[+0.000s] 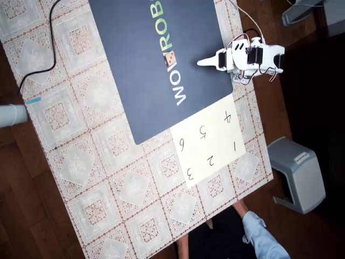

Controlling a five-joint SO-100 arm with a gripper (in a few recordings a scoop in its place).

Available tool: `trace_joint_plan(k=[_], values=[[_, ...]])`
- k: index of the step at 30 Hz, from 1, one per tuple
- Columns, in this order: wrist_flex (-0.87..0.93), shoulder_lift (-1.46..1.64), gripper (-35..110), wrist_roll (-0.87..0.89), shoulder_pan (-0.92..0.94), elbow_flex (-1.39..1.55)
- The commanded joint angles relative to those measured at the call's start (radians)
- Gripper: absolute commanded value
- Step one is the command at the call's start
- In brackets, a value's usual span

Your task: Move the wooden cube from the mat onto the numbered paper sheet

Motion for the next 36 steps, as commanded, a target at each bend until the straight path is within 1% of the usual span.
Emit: trace_joint_plan(k=[1,7,11,18,19,20,22,25,28,29,32,36], values=[[0.012,0.017,21,-0.006,0.005,0.014],[0.012,0.015,18,-0.008,0.003,0.014],[0.012,0.015,6,-0.009,0.003,0.014],[0.012,0.015,2,-0.017,-0.012,0.015],[0.012,0.015,3,-0.028,-0.023,0.015],[0.012,0.015,8,-0.031,-0.02,0.015],[-0.023,-0.008,23,-0.006,-0.005,0.011],[-0.261,-0.256,30,-0.021,0.029,-0.094],[-0.439,-0.615,39,0.083,0.051,-0.302],[-0.472,-0.741,39,0.104,0.055,-0.387],[-0.502,-1.071,38,0.129,0.078,-0.646],[-0.54,-1.35,35,0.103,0.08,-0.851]])
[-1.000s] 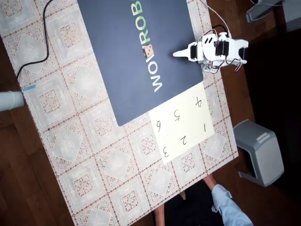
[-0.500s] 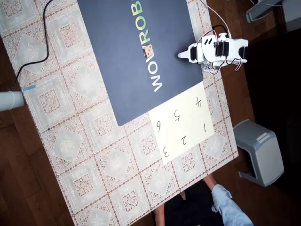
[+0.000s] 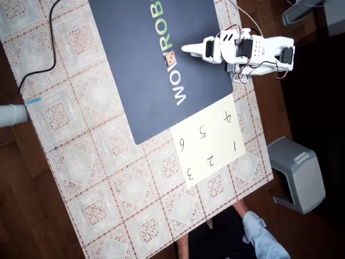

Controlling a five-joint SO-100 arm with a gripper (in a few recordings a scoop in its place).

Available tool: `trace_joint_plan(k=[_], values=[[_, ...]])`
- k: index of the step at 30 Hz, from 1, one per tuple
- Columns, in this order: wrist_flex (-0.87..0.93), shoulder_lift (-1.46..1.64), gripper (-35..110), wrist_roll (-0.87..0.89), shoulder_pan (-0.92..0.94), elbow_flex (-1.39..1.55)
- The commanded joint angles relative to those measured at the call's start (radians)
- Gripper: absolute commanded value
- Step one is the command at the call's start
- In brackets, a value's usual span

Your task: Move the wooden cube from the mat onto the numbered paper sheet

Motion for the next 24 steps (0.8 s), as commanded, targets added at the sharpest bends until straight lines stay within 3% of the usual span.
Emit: trace_joint_plan(k=[1,5,15,24], values=[[-0.026,-0.229,34,-0.02,0.005,-0.172],[-0.018,-0.345,34,0.003,-0.011,-0.225],[0.259,-0.396,31,0.147,-0.094,-0.23],[0.232,-0.413,32,0.13,-0.041,-0.264]])
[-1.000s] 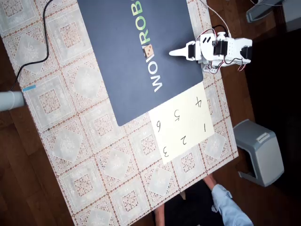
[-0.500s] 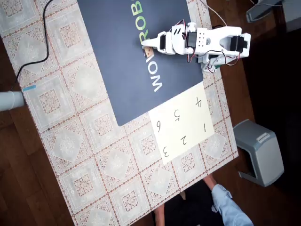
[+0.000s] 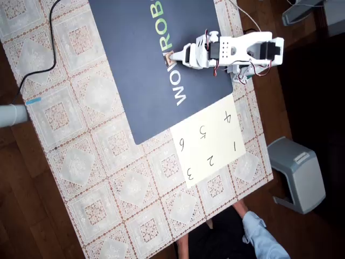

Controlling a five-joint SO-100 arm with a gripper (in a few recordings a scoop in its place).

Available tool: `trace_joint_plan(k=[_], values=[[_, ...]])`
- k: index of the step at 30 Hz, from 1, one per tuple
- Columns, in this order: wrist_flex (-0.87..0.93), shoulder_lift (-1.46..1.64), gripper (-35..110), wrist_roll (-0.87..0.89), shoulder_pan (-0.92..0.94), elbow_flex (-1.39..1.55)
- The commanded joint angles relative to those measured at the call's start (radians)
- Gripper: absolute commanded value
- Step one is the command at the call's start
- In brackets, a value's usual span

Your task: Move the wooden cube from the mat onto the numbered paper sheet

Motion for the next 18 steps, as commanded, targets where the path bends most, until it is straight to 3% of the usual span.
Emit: trace_joint_plan(k=[1,5,9,18], values=[[-0.011,0.037,32,-0.026,0.037,-0.023],[-0.14,0.345,33,-0.1,0.061,0.21],[-0.126,0.54,33,-0.126,0.051,0.341],[-0.118,0.327,33,-0.103,0.058,0.179]])
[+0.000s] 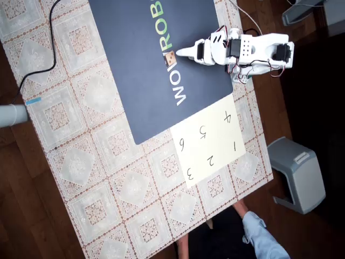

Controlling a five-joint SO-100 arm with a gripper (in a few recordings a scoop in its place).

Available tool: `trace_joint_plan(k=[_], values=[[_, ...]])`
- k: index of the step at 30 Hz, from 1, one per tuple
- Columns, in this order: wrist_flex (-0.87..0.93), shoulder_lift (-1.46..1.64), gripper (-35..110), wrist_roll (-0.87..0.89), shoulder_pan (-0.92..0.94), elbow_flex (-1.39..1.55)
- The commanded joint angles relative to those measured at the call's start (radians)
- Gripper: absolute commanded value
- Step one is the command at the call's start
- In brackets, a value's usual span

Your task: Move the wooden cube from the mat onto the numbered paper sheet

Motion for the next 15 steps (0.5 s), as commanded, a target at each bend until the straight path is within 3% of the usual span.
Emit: trace_joint_plan(k=[1,10,15], values=[[0.0,-0.103,33,-0.005,0.025,-0.112],[-0.057,-0.456,32,-0.002,0.055,-0.288],[0.021,-0.572,31,0.006,0.044,-0.4]])
